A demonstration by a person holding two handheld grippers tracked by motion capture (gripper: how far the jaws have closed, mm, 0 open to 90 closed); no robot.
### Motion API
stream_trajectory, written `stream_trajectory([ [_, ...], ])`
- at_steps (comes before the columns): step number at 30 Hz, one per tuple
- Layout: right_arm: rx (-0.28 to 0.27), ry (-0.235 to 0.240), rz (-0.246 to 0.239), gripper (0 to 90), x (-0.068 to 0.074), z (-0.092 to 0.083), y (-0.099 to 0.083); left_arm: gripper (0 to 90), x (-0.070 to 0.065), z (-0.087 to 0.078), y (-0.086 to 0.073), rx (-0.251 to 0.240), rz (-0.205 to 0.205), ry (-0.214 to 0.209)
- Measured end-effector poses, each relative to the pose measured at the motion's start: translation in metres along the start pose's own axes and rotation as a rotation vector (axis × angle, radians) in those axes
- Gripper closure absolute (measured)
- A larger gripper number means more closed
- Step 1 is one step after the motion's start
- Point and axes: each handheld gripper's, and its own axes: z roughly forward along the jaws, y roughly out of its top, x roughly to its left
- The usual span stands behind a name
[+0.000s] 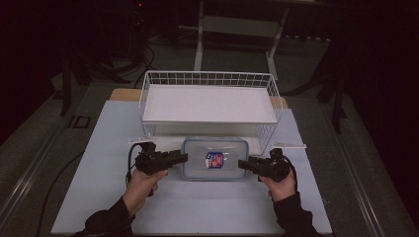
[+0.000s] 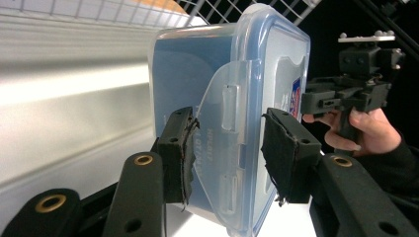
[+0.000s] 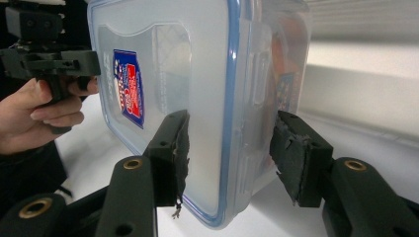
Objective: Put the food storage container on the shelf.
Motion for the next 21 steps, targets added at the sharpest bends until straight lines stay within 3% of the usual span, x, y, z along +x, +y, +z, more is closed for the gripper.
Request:
stream_trajectory([
  [3,0.003,-0.010,0.004,49.4,-0.008,0.004,0.004,55.0,0.006,0.008,-0.001,-0.018,-0.019,0.008],
  [12,-0.023,-0.005,0.020,49.1,-0.025,0.013,0.012,54.7,0.016,0.020,0.005,-0.082,0.000,0.052],
  [14,-0.030,-0.019,0.001,49.1,-0.028,0.019,0.016,53.7,0.019,0.023,0.004,-0.083,-0.008,0.074],
  [17,-0.033,-0.022,-0.004,49.1,-0.033,0.024,0.017,53.2,0.023,0.027,0.004,-0.100,0.012,0.090],
  [21,-0.045,-0.025,0.005,48.6,-0.039,0.028,0.017,53.0,0.026,0.031,0.004,-0.107,0.009,0.099],
])
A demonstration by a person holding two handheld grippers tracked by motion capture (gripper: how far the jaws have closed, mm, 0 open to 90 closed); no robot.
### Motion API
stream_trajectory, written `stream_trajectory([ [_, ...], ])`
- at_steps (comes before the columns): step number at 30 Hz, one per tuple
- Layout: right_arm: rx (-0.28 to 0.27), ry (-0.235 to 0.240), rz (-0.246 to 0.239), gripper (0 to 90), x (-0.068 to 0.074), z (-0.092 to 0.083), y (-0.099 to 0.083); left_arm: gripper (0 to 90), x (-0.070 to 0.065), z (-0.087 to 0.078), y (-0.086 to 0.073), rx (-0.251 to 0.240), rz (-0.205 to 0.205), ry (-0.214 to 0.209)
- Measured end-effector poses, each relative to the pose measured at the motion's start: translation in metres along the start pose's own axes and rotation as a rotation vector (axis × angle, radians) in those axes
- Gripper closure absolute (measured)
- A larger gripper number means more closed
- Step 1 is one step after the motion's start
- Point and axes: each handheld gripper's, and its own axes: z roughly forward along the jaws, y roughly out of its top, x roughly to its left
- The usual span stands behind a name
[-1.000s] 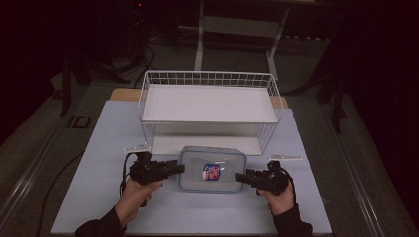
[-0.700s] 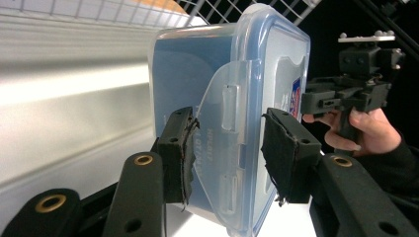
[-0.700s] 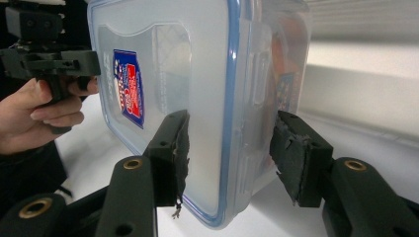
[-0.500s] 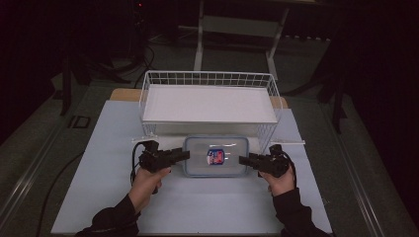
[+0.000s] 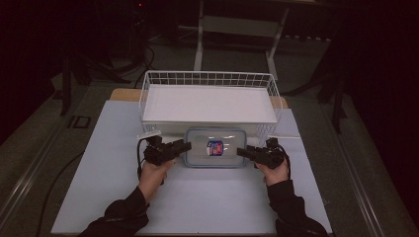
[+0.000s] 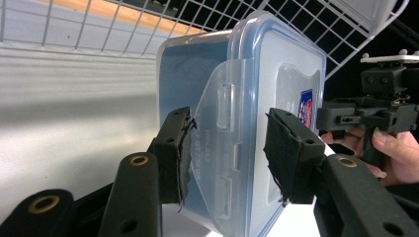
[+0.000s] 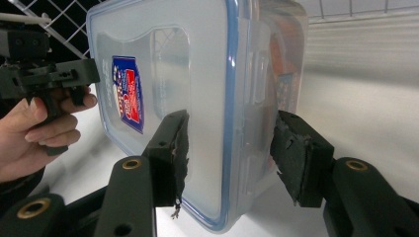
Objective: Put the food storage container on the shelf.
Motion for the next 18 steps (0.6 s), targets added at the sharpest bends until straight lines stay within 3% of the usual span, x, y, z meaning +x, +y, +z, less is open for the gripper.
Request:
stream_trajectory([
  [11,-0.007,-0.021,-0.009,46.2,0.001,0.007,0.001,53.0,0.008,0.001,0.000,0.004,-0.016,-0.009],
  [16,-0.017,-0.042,-0.001,42.4,0.002,0.011,0.003,52.5,0.011,0.004,0.001,-0.019,-0.047,-0.014],
  [18,-0.026,-0.050,0.003,40.6,0.003,0.012,0.003,51.2,0.011,0.007,0.001,-0.032,-0.033,0.000],
])
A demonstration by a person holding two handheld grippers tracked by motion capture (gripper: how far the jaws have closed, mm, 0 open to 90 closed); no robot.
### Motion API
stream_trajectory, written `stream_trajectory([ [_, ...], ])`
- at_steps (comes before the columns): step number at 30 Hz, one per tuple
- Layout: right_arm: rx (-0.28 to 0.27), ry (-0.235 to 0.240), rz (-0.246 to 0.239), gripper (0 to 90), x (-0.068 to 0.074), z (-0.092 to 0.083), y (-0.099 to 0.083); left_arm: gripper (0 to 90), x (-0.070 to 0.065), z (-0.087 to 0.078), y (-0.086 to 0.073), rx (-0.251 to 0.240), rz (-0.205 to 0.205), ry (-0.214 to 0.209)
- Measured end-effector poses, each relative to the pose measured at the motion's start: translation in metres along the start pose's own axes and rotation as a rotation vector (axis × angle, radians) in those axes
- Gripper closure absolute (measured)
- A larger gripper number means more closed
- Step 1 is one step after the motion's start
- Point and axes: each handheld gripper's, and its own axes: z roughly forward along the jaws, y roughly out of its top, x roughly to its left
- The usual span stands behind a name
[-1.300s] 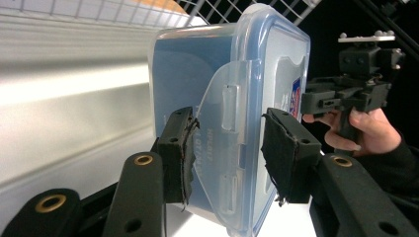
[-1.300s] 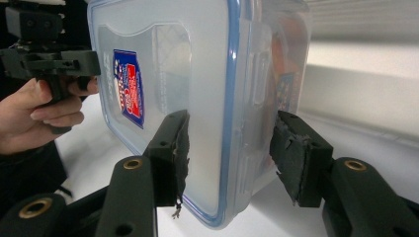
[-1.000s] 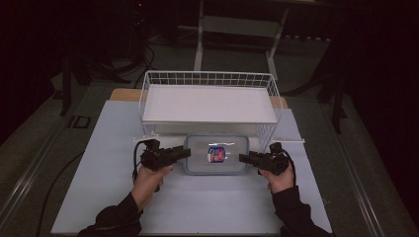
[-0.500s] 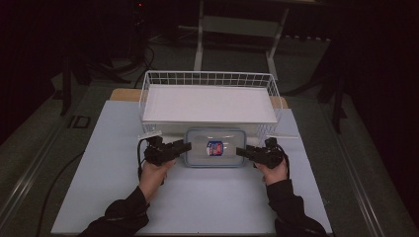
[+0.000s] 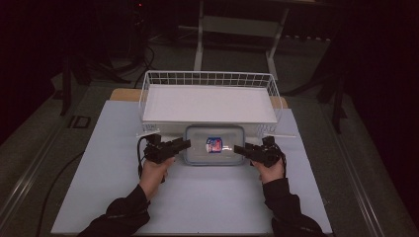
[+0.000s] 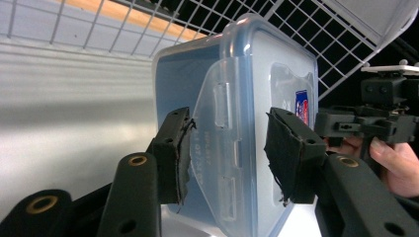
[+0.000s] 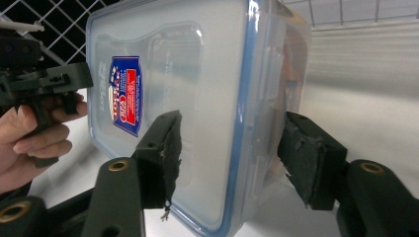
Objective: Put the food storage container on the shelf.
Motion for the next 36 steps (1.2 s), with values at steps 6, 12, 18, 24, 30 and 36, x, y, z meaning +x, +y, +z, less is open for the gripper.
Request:
stream_trajectory([
  [6,-0.014,-0.031,0.027,31.2,0.002,0.008,-0.003,48.8,-0.002,0.007,0.002,-0.022,0.054,0.054],
  [12,-0.020,-0.038,0.060,27.1,0.002,0.012,-0.003,48.3,0.002,0.011,0.003,-0.033,0.062,0.067],
  [18,-0.014,-0.058,0.089,21.7,0.003,0.019,0.002,43.9,0.004,0.016,0.005,-0.029,0.053,0.076],
  [24,-0.013,-0.072,0.125,15.8,0.003,0.027,0.004,43.1,0.005,0.020,0.007,-0.026,0.075,0.107],
  [30,-0.027,-0.063,0.164,12.6,0.000,0.031,0.005,38.7,0.006,0.021,0.007,-0.016,0.095,0.125],
  [36,-0.042,-0.166,0.044,18.3,0.013,0.025,0.010,37.7,-0.002,0.016,0.008,-0.038,0.076,0.117],
])
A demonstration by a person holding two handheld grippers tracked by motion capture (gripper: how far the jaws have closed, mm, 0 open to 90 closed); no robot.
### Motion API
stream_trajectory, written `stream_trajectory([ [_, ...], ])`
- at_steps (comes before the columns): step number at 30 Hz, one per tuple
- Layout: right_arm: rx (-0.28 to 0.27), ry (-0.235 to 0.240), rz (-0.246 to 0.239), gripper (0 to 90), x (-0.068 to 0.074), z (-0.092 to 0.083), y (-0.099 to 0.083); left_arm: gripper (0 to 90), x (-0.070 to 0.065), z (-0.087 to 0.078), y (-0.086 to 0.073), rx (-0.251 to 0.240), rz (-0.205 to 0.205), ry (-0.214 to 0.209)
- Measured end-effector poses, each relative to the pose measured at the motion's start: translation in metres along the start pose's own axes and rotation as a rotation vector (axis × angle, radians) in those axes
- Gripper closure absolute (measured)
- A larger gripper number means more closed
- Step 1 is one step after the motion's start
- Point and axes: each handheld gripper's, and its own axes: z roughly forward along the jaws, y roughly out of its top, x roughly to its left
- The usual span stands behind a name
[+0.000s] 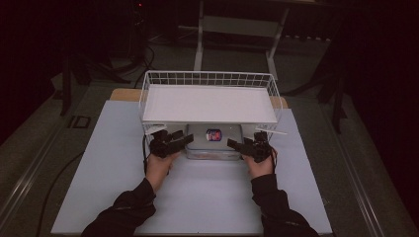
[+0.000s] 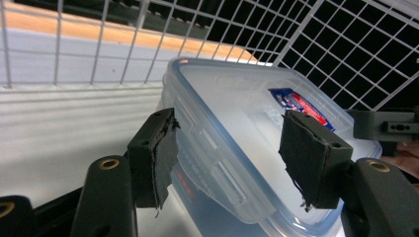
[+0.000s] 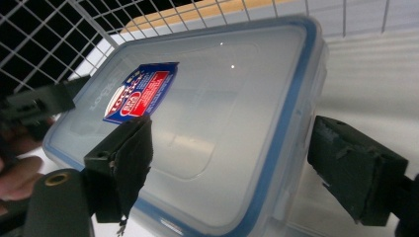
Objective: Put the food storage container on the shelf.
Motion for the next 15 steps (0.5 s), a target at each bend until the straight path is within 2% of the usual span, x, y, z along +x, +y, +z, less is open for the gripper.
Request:
stream_trajectory([
  [2,-0.011,-0.012,-0.016,20.0,0.003,-0.005,0.001,34.6,0.001,-0.004,0.003,-0.004,0.055,-0.009],
  [3,-0.022,-0.009,-0.017,20.4,0.005,-0.009,0.001,30.7,-0.001,-0.006,0.003,-0.004,0.050,-0.015],
  [4,-0.022,-0.009,-0.017,20.4,0.005,-0.009,0.001,30.7,-0.002,-0.009,0.003,-0.002,0.056,-0.020],
  [5,-0.027,-0.003,-0.026,20.8,0.006,-0.012,0.001,26.1,-0.003,-0.011,0.004,0.000,0.054,-0.020],
  [8,-0.036,-0.017,-0.074,22.9,0.012,-0.020,0.000,23.7,-0.007,-0.018,0.003,0.015,0.046,-0.038],
  [10,-0.042,-0.016,-0.098,25.6,0.016,-0.028,-0.002,17.2,-0.010,-0.022,0.002,0.027,0.046,-0.060],
  [15,-0.041,-0.002,-0.104,28.3,0.023,-0.036,-0.007,13.4,-0.016,-0.034,-0.003,0.053,0.086,-0.097],
])
